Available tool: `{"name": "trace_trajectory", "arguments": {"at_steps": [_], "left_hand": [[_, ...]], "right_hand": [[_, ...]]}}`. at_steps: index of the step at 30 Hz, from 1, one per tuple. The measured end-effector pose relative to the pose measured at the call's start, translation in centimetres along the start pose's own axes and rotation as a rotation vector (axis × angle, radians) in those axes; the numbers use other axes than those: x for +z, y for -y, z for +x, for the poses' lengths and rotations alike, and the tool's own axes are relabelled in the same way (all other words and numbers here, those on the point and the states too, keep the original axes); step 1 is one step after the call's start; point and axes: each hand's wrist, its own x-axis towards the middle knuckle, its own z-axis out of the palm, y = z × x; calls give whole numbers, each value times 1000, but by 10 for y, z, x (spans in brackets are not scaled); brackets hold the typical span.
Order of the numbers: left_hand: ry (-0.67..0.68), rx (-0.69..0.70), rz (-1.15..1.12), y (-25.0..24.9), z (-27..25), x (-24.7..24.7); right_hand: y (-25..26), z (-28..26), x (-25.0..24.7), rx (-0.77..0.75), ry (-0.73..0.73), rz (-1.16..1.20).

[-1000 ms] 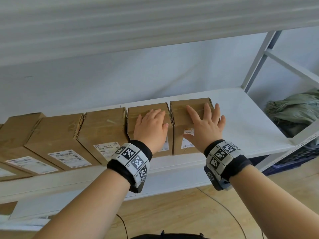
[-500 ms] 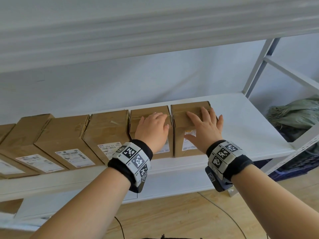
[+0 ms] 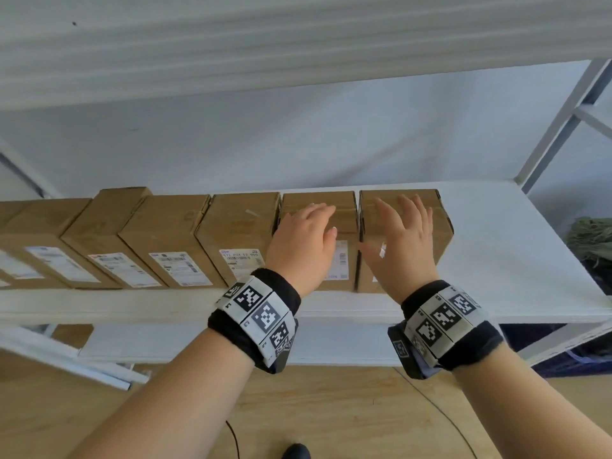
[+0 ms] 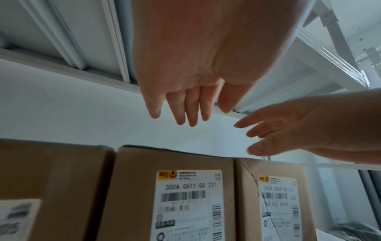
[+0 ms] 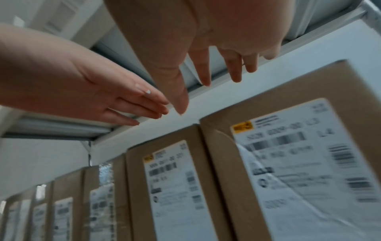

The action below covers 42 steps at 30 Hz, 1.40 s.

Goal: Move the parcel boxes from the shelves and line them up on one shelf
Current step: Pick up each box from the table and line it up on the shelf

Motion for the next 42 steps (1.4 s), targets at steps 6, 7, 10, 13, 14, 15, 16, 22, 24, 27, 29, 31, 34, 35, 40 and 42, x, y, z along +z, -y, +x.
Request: {"name": "trace_trajectory", "arguments": {"at_steps": [6, 7, 10, 13, 14, 15, 16, 22, 24, 27, 29, 31, 34, 35, 40, 42], "left_hand": [[-117, -98, -50, 25, -38, -29], [-139, -112, -58, 31, -46, -36], [-197, -139, -39, 56, -70, -56], [-235, -188, -7, 86, -98, -79], [-248, -204, 3, 98, -110, -88], [-259, -221, 18, 111, -123, -97], [-269, -241, 34, 124, -137, -106], [-335, -353, 107, 218, -237, -170], [-348, -382, 138, 250, -270, -192], [-358, -450, 183, 291, -318, -224], [-361, -508, 194, 314, -347, -242], [-371, -567, 198, 335, -371, -257], [-410, -647, 205, 365, -399, -275], [-421, -673, 204, 375, -406, -280], [-443, -761, 193, 430, -427, -302], [-460, -770, 210, 459, -429, -311]], "right_hand": [[47, -7, 16, -145, -22, 196], [57, -9, 20, -170, -20, 209], [91, -13, 33, -247, -20, 224], [132, -21, 48, -331, 0, 226], [149, -26, 55, -353, 16, 231], [166, -31, 62, -369, 35, 238], [184, -37, 70, -383, 53, 245], [313, -93, 124, -438, 175, 299], [356, -111, 144, -476, 210, 326], [416, -135, 169, -525, 265, 348], [451, -148, 183, -552, 312, 371], [482, -158, 196, -576, 356, 387], [524, -166, 218, -621, 405, 400], [537, -167, 226, -632, 421, 404], [594, -166, 274, -682, 503, 437], [617, -162, 299, -695, 525, 446]]}}
